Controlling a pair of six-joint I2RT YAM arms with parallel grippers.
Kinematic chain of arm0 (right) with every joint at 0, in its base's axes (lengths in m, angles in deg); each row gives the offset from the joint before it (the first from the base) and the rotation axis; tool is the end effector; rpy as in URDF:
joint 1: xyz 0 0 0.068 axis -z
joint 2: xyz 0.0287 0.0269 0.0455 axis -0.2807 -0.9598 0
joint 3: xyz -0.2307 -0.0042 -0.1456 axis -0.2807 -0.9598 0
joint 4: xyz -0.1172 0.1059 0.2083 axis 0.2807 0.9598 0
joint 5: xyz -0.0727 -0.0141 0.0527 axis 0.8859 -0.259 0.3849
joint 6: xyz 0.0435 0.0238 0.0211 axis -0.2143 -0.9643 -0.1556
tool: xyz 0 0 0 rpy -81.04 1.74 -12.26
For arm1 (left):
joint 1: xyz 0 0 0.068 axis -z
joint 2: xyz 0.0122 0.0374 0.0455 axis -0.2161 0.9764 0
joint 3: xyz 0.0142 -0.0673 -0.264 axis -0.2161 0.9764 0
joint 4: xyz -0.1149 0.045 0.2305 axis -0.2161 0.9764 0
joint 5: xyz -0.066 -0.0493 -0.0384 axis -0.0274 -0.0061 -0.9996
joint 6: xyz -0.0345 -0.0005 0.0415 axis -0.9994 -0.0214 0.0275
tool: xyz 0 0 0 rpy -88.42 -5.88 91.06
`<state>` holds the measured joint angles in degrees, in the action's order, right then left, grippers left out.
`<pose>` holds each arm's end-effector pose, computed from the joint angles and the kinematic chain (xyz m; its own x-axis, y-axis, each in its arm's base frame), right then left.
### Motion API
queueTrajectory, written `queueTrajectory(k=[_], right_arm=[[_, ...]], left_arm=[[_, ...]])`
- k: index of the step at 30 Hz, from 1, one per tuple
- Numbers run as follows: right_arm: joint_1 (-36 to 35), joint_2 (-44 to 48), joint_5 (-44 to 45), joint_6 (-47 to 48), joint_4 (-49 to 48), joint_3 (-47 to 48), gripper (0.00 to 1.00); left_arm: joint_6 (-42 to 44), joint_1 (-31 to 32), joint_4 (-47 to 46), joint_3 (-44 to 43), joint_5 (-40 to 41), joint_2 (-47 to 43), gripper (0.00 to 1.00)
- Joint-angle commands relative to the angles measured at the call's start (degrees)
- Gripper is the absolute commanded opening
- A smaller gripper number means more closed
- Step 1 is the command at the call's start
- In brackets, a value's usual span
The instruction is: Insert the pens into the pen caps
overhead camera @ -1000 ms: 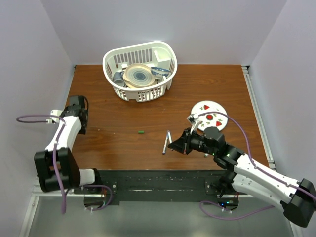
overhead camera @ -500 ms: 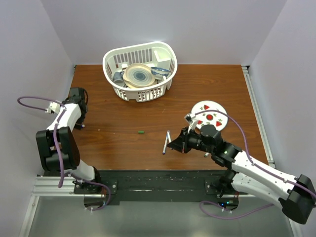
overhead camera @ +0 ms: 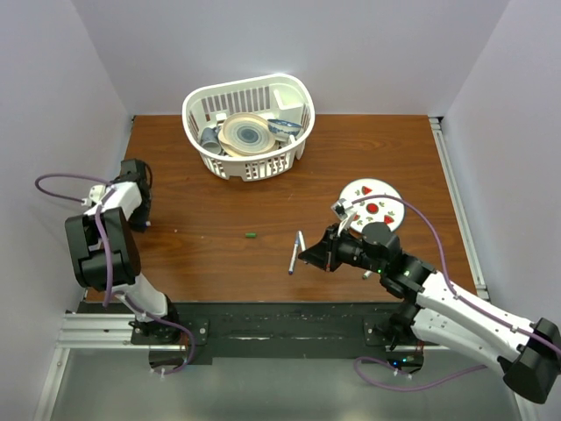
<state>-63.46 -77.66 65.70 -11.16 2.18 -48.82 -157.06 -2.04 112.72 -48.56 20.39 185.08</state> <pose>0.1206 0.1431 0.2581 -0.6642 0.1174 -0.7382 -0.5986 0.5080 0.6194 0.2966 0.0961 0.1811 0.1005 -0.8162 -0.5690 -0.9852 -0.0018 -0.1714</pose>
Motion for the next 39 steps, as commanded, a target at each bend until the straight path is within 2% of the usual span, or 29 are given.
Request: queueTrajectory(k=[1,6,9,10,12,13,15,16,19,20,22,23,24,27,28,29,31,33,34,35,38,39], right_arm=[[-0.1,1.6,0.0,1.1,1.6,2.3,0.0],[-0.1,3.0,1.0,1.0,2.0,1.9,0.0],[-0.1,2.7,0.6,0.5,1.3,1.6,0.0],[-0.1,2.8,0.5,0.4,1.1,1.5,0.0],[-0.1,2.9,0.7,0.2,1.1,1.3,0.0],[-0.1,3.1,0.7,0.2,1.2,1.2,0.0],[-0.1,3.5,1.0,0.1,1.5,1.2,0.0],[-0.1,3.8,1.2,0.1,1.4,1.0,0.0],[-0.1,5.0,2.0,0.0,1.6,0.7,0.0],[-0.1,5.5,2.1,-0.1,1.7,0.6,0.0],[-0.1,6.3,2.9,-0.2,2.9,0.9,0.0],[-0.1,6.8,3.2,0.0,3.4,1.0,0.0],[-0.1,8.2,3.6,0.0,4.3,0.7,0.0],[0.0,11.5,4.9,0.2,6.8,0.4,0.0],[-0.1,12.7,5.2,0.4,7.4,0.3,0.0],[0.0,13.8,5.8,0.4,7.9,0.3,0.0],[-0.1,17.6,6.8,0.6,10.0,-0.1,0.0],[-0.2,20.4,8.8,0.5,12.5,-0.2,0.0],[-0.1,22.9,9.5,0.6,13.4,-0.1,0.0],[-0.1,24.3,10.4,0.7,14.4,-0.1,0.0],[-0.1,28.3,13.2,1.2,17.4,-0.1,0.0],[-0.2,29.0,13.8,1.8,18.9,0.1,0.0]], left_arm=[[2.3,-1.2,-3.0,-1.2,-1.9,3.5,0.65],[2.6,-1.2,-3.2,-0.7,-4.0,5.0,0.62],[2.8,-1.2,-3.9,0.0,-5.5,5.3,0.58],[3.0,-1.3,-3.9,0.0,-6.2,5.5,0.48],[4.8,-1.2,-3.9,-0.2,-6.7,5.9,0.36],[5.7,-1.1,-4.3,-0.2,-7.1,5.9,0.2],[11.1,-0.9,-5.9,-0.2,-8.1,5.4,0.0],[13.4,-0.6,-8.4,-0.3,-9.5,5.2,0.0],[23.9,2.8,-12.0,-2.2,-10.3,4.2,0.0],[30.0,4.3,-12.7,-3.1,-9.9,3.7,0.0],[36.5,10.0,-15.3,-5.6,-9.0,3.0,0.0],[43.5,12.2,-16.7,-6.2,-9.6,1.9,0.0],[47.4,16.2,-18.3,-6.8,-11.3,1.3,0.0],[62.6,21.4,-21.3,-9.3,-22.3,0.0,0.0],[66.7,22.4,-20.5,-10.0,-27.1,-0.1,0.0],[75.3,23.6,-19.2,-10.8,-28.9,-0.2,0.0],[83.2,26.2,-17.0,-10.7,-33.5,-1.0,0.0],[97.3,27.8,-15.4,-8.2,-38.6,-3.4,0.0],[103.3,28.7,-11.7,-7.0,-44.2,-4.6,0.0],[116.1,29.6,-9.2,-5.7,-46.3,-7.5,0.0],[130.7,34.6,-1.5,-0.3,-48.0,-12.7,0.0],[131.8,35.1,-0.4,1.0,-48.3,-13.4,0.0]])
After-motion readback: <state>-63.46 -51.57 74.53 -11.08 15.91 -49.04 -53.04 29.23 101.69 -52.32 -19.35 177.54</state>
